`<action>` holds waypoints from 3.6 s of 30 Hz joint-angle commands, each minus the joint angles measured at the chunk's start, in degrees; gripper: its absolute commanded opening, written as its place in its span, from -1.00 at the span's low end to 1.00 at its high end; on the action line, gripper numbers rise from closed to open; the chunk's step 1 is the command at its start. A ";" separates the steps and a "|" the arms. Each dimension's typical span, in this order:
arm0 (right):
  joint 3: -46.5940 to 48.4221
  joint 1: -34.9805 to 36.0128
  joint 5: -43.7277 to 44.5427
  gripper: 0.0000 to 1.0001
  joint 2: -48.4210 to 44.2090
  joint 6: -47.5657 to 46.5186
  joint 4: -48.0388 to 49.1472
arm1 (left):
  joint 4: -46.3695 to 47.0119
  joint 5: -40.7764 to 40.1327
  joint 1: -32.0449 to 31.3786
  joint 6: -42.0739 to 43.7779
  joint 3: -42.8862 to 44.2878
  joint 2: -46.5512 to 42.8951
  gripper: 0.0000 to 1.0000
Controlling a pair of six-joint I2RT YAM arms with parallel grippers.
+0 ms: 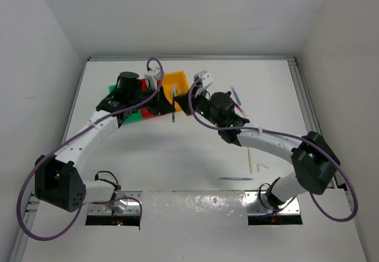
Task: Sort the stationery into containers
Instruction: Close the pen cap on the pen, then place the pen in the storage box.
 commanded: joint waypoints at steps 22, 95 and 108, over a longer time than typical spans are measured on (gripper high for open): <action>4.84 -3.75 -2.50 0.41 -6.55 -10.58 -36.06 | 10.91 -5.71 2.23 8.87 5.21 -4.65 -1.00; 20.17 0.19 -8.92 -0.59 10.93 3.12 -22.53 | 17.59 -4.22 0.03 2.73 0.11 -6.24 -1.00; 27.89 -2.45 -8.49 -1.00 12.41 1.90 -29.02 | 15.14 -4.05 0.64 3.69 -1.65 -7.29 0.99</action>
